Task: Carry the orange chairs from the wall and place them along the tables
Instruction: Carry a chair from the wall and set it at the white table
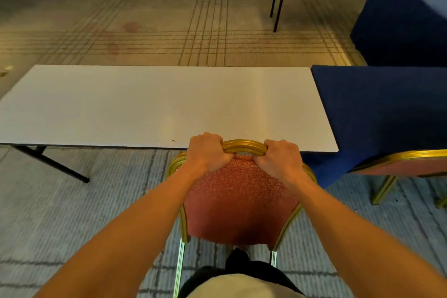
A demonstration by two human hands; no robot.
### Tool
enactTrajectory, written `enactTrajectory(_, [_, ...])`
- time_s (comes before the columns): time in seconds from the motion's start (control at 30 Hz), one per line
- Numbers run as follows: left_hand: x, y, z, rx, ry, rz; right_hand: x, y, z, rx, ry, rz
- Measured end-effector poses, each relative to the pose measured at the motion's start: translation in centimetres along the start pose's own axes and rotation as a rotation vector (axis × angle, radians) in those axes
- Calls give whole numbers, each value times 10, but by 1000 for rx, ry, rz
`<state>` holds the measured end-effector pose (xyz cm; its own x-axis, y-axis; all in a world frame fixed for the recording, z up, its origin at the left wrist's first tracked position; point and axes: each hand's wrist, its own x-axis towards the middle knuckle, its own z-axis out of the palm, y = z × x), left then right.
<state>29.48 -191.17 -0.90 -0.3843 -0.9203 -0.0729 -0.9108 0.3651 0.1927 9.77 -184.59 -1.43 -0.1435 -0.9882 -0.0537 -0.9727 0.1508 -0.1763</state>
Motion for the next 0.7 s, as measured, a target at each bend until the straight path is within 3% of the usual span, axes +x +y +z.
enactTrajectory(0.4, [160,14,-10,-69,-32,-26,157,48,-24,-57,-15,-10])
enactTrajectory(0.7, [219,15,-4,-33,9,48,208,71,-22,-102,40,-11])
